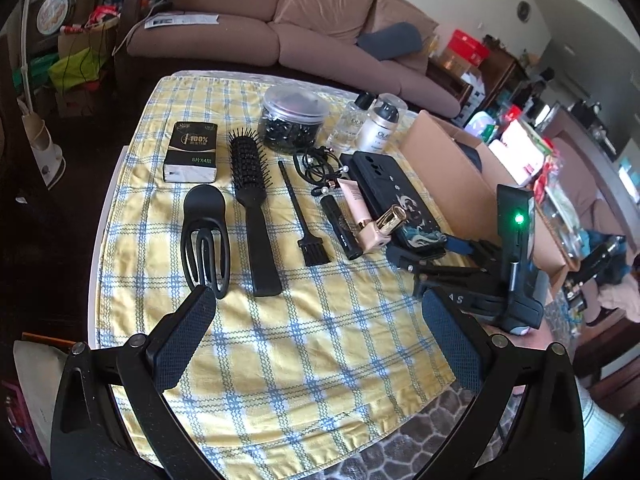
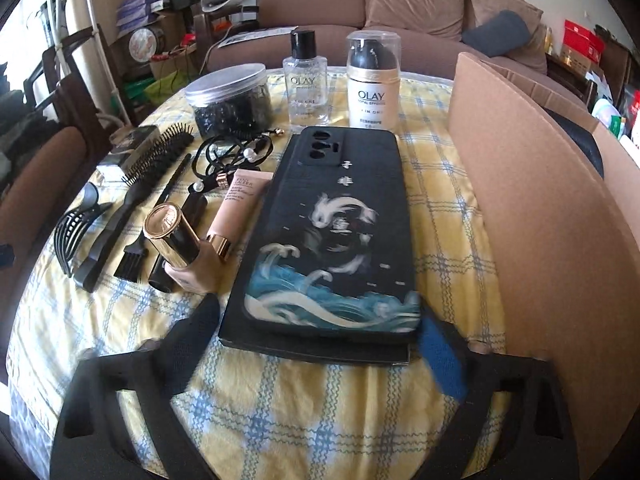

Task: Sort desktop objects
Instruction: 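Withdraw both grippers from the cardboard box back over the table, then move the right gripper to the black wave-print phone case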

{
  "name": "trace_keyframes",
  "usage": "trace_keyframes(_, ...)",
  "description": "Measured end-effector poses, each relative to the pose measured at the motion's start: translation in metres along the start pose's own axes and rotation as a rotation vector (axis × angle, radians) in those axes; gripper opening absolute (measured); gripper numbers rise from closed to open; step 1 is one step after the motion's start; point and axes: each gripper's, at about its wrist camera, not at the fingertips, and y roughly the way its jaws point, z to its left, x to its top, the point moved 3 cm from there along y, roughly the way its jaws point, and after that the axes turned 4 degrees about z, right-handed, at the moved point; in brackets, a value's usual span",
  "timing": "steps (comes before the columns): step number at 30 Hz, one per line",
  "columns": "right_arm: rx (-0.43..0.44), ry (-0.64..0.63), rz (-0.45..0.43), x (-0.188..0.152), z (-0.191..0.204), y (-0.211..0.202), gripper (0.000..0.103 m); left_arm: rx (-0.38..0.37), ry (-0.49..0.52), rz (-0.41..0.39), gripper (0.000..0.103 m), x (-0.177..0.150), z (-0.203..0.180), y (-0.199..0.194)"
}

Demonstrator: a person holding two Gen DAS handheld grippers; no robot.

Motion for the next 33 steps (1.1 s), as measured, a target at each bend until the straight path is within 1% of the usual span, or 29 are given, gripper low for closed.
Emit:
trace_keyframes(5, -0.006, 0.0, 0.019, -0.009, 0.0, -0.007, 0.091, -0.01, -0.006, -0.008, 0.103, 0.0, 0.0, -0.002)
trace_keyframes(8, -0.015, 0.014, 0.04, -0.022, 0.004, -0.019, 0.091, -0.04, -0.014, -0.004, 0.103, 0.0, -0.002, -0.001)
trace_keyframes(11, -0.01, 0.021, 0.057, -0.04, 0.013, -0.032, 0.091, -0.109, -0.03, 0.021, 0.103, -0.004, -0.006, 0.002)
trace_keyframes(13, -0.001, 0.033, 0.064, -0.053, 0.017, -0.041, 0.091, -0.168, -0.055, 0.049, 0.103, -0.009, -0.01, 0.008)
trace_keyframes(18, 0.026, 0.057, 0.088, -0.091, 0.024, -0.068, 0.091, -0.31, -0.099, 0.155, 0.103, -0.032, -0.03, 0.029)
trace_keyframes(20, 0.045, 0.069, 0.096, -0.104, 0.026, -0.079, 0.091, -0.339, -0.102, 0.205, 0.103, -0.043, -0.04, 0.042)
trace_keyframes(22, 0.07, 0.086, 0.102, -0.113, 0.028, -0.087, 0.091, -0.351, -0.107, 0.237, 0.103, -0.048, -0.047, 0.051)
trace_keyframes(24, 0.098, 0.104, 0.107, -0.121, 0.029, -0.095, 0.091, -0.386, -0.135, 0.27, 0.103, -0.054, -0.053, 0.062)
trace_keyframes(26, 0.125, 0.122, 0.111, -0.128, 0.031, -0.101, 0.091, -0.419, -0.164, 0.281, 0.103, -0.056, -0.058, 0.068)
trace_keyframes(31, 0.144, 0.119, 0.105, -0.14, 0.038, -0.114, 0.091, -0.482, -0.222, 0.291, 0.103, -0.055, -0.06, 0.075)
trace_keyframes(33, 0.158, 0.108, 0.097, -0.144, 0.043, -0.118, 0.091, -0.521, -0.245, 0.306, 0.103, -0.056, -0.063, 0.078)
